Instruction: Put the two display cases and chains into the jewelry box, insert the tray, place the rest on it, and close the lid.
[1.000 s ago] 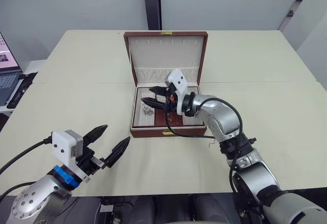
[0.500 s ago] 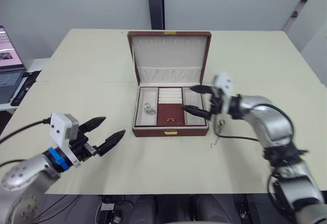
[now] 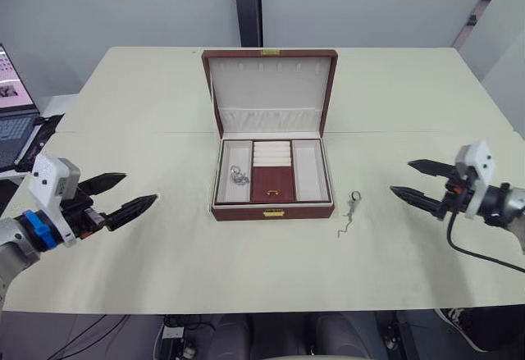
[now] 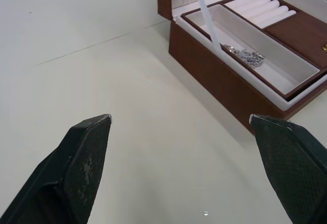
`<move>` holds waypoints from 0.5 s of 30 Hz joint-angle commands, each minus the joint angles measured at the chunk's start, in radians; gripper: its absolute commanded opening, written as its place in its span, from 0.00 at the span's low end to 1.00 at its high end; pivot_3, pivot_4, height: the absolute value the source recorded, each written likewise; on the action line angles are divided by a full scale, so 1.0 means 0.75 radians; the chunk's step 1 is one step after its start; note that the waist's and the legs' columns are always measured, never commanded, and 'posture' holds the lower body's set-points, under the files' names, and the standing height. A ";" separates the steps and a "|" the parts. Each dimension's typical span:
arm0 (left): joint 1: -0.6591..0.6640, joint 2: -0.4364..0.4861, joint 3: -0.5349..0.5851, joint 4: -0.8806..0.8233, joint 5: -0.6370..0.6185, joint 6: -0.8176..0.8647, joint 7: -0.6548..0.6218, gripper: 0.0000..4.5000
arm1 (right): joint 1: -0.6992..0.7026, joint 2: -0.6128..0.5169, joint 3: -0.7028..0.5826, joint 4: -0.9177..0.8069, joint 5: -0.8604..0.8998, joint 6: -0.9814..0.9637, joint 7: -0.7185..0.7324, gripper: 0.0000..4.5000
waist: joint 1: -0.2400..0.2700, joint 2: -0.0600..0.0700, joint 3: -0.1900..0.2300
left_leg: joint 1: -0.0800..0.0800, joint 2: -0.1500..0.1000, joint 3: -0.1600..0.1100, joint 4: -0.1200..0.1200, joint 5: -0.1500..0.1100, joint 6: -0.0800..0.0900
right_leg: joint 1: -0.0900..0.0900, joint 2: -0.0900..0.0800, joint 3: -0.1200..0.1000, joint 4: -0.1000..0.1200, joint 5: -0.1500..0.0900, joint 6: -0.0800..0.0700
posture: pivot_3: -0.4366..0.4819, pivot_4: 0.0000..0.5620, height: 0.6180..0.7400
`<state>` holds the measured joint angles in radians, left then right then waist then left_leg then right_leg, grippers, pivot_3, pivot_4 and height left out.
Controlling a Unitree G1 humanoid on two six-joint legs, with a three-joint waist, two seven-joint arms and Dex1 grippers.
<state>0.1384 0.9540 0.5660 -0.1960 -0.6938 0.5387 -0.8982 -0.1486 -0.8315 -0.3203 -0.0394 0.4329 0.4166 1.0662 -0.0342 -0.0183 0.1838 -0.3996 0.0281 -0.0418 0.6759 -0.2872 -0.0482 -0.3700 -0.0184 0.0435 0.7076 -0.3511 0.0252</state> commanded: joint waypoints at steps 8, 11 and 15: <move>-0.093 0.070 0.050 0.182 0.109 -0.086 -0.116 1.00 | 0.105 -0.015 -0.124 -0.009 0.004 -0.069 -0.076 0.99 | -0.001 0.000 0.000 | 0.000 0.001 0.001 0.000 0.000 0.000 | 0.000 0.000 0.000 0.000 0.000 0.000 | 0.48 0.27 1.00; -0.096 0.061 0.050 0.188 0.122 -0.093 -0.129 1.00 | 0.121 -0.004 -0.123 -0.009 0.008 -0.081 -0.096 0.99 | 0.000 0.000 0.000 | 0.000 0.001 0.001 0.000 0.000 0.000 | 0.000 0.000 0.000 0.000 0.000 0.000 | 0.48 0.27 1.00; -0.093 0.044 0.046 0.185 0.134 -0.102 -0.134 1.00 | 0.132 0.002 -0.124 -0.015 0.012 -0.083 -0.120 0.99 | 0.000 0.000 0.000 | 0.000 0.001 0.001 0.000 0.000 0.000 | 0.000 0.000 0.000 0.000 0.000 0.000 | 0.48 0.27 1.00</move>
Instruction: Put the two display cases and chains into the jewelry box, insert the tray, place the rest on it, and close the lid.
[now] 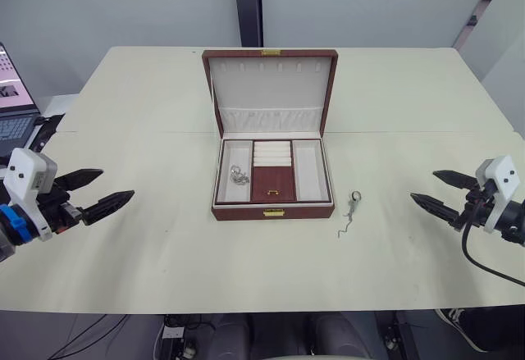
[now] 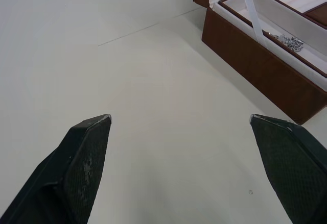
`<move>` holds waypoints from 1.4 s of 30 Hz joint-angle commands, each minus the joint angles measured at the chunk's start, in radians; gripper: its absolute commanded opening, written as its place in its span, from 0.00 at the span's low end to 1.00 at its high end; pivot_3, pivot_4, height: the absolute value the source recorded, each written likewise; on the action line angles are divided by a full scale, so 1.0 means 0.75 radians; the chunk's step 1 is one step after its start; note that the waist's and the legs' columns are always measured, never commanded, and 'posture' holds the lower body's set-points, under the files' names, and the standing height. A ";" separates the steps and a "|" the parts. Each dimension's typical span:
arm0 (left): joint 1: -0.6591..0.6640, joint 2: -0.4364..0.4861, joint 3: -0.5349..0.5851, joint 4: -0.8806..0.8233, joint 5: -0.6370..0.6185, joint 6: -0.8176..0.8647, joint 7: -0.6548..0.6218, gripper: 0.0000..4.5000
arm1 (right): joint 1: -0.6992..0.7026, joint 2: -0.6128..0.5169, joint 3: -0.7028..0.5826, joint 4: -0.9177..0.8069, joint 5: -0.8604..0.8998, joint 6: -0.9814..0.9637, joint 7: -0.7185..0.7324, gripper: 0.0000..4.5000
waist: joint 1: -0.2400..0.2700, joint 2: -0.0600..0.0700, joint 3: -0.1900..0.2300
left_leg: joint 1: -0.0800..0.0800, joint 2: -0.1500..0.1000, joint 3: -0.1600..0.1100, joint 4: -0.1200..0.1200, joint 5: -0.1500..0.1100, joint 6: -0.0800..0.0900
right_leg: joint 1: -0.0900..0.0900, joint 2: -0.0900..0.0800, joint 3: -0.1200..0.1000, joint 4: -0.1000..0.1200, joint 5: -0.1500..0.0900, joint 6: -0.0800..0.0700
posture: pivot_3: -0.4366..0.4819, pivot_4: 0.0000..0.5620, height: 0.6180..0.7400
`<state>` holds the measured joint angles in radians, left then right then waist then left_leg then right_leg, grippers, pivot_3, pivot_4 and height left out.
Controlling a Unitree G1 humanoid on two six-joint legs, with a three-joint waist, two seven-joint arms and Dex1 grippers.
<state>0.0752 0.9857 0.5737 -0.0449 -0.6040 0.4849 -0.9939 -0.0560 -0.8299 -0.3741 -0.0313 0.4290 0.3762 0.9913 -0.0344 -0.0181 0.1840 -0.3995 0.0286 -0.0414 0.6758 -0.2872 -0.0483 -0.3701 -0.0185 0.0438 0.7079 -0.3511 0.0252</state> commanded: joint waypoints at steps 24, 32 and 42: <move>0.026 -0.094 -0.390 -0.570 -0.049 0.033 -0.109 1.00 | 0.260 0.459 0.214 -0.692 -0.051 0.211 -0.695 0.99 | 0.003 0.000 0.000 | 0.000 -0.001 -0.001 0.000 0.000 0.000 | 0.000 0.000 0.002 0.001 0.000 0.000 | 0.48 0.27 1.00; -0.007 -0.112 -0.524 -0.630 -0.038 0.012 -0.135 1.00 | 0.307 0.577 0.375 -0.772 -0.158 0.282 -0.878 0.99 | 0.002 0.000 0.000 | 0.000 0.000 -0.001 0.000 0.000 0.000 | 0.000 0.001 0.002 0.002 0.000 0.000 | 0.48 0.27 1.00; 0.009 -0.123 -0.580 -0.635 -0.018 -0.025 -0.154 1.00 | 0.257 0.655 0.501 -0.735 -0.260 0.338 -1.002 0.99 | 0.002 0.000 0.000 | 0.000 -0.001 -0.001 0.000 0.000 0.000 | 0.000 0.001 0.001 0.002 0.000 0.000 | 0.48 0.27 1.00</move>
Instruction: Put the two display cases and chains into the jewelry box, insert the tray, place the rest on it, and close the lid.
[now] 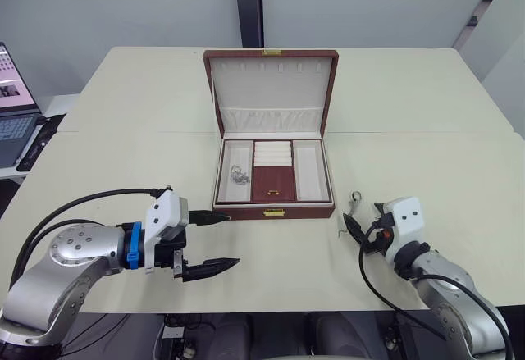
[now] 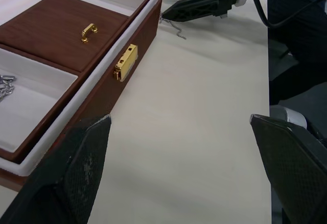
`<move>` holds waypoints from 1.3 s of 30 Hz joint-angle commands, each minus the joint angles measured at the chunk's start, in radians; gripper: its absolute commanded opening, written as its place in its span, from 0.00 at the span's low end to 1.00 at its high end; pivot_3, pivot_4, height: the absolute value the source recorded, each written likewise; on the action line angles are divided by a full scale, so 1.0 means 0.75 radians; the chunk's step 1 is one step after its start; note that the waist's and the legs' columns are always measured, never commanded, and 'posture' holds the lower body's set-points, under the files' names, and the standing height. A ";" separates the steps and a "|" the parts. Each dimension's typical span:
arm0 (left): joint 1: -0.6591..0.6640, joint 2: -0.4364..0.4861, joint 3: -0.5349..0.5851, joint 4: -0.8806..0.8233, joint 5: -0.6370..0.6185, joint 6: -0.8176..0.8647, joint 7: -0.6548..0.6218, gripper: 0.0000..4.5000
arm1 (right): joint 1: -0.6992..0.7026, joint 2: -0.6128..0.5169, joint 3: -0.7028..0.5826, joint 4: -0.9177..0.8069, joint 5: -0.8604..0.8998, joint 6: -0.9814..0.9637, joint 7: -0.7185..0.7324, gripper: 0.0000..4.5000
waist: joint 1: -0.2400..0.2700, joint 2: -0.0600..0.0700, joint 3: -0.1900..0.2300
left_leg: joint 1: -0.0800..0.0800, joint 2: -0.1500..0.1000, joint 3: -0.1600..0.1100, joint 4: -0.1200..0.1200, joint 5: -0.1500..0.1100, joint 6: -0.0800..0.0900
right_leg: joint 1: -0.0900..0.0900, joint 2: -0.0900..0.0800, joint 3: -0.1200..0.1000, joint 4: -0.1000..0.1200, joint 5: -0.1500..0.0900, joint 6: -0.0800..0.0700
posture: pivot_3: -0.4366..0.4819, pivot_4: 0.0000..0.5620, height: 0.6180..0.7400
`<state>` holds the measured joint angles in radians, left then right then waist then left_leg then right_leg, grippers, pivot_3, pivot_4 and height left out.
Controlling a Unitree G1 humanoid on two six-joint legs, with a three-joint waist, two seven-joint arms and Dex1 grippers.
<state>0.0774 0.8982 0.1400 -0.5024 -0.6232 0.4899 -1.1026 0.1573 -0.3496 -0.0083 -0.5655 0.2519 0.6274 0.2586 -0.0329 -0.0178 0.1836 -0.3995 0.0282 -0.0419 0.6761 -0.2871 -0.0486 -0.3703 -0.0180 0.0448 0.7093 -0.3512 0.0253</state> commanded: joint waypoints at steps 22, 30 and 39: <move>-0.064 -0.017 -0.004 -0.109 -0.041 0.064 0.084 1.00 | -0.075 0.074 0.067 0.068 -0.150 0.155 -0.115 0.38 | 0.000 -0.005 -0.005 | 0.001 0.000 -0.001 0.000 0.000 0.000 | 0.001 0.000 0.000 0.000 0.000 0.000 | 0.48 0.27 1.00; -0.083 -0.037 -0.018 -0.075 -0.034 0.054 0.086 1.00 | -0.057 0.079 0.029 0.041 -0.137 0.140 -0.100 0.00 | 0.000 -0.005 -0.005 | 0.001 0.000 -0.001 0.000 0.000 0.000 | 0.001 0.000 -0.001 0.000 0.000 0.000 | 0.48 0.27 1.00; -0.007 -0.051 0.012 -0.027 -0.005 -0.010 0.075 1.00 | -0.097 0.053 -0.089 -0.035 -0.018 -0.012 0.035 0.00 | 0.000 -0.004 -0.004 | 0.001 0.000 0.000 0.000 0.000 0.000 | 0.000 0.000 -0.001 0.001 0.000 0.000 | 0.48 0.27 1.00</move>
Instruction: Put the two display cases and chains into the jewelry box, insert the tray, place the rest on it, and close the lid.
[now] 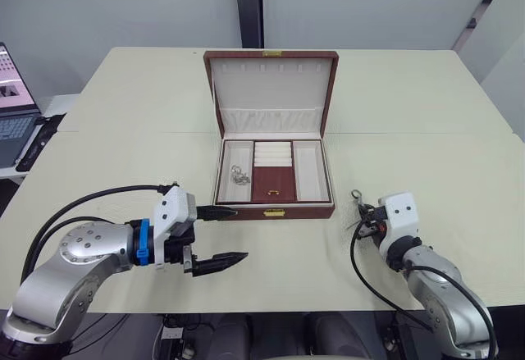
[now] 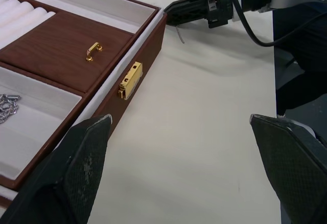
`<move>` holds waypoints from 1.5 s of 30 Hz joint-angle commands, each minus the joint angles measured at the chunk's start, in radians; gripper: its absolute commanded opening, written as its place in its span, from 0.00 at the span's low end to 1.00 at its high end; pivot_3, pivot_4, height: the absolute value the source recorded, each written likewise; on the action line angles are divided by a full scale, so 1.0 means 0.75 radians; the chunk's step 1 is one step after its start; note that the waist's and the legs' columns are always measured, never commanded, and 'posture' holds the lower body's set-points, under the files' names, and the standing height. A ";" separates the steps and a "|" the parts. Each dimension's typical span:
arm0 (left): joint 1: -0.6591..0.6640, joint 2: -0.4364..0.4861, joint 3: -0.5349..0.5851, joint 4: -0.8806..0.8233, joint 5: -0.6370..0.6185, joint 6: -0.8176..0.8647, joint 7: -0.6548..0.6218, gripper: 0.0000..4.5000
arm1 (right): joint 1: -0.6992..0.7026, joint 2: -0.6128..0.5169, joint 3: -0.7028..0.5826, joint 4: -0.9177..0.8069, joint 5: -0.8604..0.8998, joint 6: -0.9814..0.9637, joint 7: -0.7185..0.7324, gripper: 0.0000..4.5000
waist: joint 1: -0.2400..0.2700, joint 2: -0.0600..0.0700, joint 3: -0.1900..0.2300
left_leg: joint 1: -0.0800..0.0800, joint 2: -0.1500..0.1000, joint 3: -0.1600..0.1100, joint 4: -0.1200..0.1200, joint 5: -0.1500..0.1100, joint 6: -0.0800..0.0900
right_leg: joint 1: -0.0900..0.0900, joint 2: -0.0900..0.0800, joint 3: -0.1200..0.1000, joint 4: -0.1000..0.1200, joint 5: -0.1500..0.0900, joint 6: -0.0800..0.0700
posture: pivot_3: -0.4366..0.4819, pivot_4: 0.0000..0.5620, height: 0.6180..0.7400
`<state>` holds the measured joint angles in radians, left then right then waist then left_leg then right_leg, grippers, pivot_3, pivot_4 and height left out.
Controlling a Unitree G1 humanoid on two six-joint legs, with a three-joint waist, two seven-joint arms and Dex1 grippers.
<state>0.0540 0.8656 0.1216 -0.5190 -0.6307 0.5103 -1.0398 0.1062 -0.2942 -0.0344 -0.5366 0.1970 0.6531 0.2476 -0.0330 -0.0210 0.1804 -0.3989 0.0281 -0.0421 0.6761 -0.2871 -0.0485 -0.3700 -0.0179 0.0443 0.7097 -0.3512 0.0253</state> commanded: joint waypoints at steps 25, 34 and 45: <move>0.380 -0.117 0.239 -0.113 0.025 -0.145 0.107 1.00 | -0.621 0.067 0.030 -0.013 0.333 0.200 0.075 0.00 | -0.002 0.001 0.001 | -0.001 0.000 0.000 0.000 0.000 0.000 | -0.002 -0.001 0.001 0.002 0.000 0.000 | 0.48 0.27 1.00; 0.456 -0.179 0.296 -0.148 0.013 -0.188 0.148 1.00 | -0.627 0.075 0.104 0.091 0.306 0.153 0.109 0.00 | -0.002 0.001 0.001 | -0.001 0.000 0.000 0.000 0.000 0.000 | -0.002 -0.001 0.000 0.002 0.000 0.000 | 0.48 0.27 1.00; 0.460 -0.176 0.318 -0.242 -0.043 -0.132 0.221 1.00 | -0.609 0.055 0.132 0.162 0.284 0.109 0.157 0.00 | -0.002 0.001 0.001 | -0.001 0.000 0.000 0.000 0.000 0.000 | -0.002 -0.001 0.000 0.002 0.000 0.000 | 0.48 0.27 1.00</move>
<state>0.4066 0.7248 0.3376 -0.6568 -0.6363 0.4029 -0.8873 -0.3441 -0.2485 0.0632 -0.3903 0.4106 0.7562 0.3548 -0.0348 -0.0203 0.1809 -0.3993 0.0284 -0.0422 0.6761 -0.2871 -0.0485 -0.3714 -0.0184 0.0446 0.7110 -0.3512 0.0253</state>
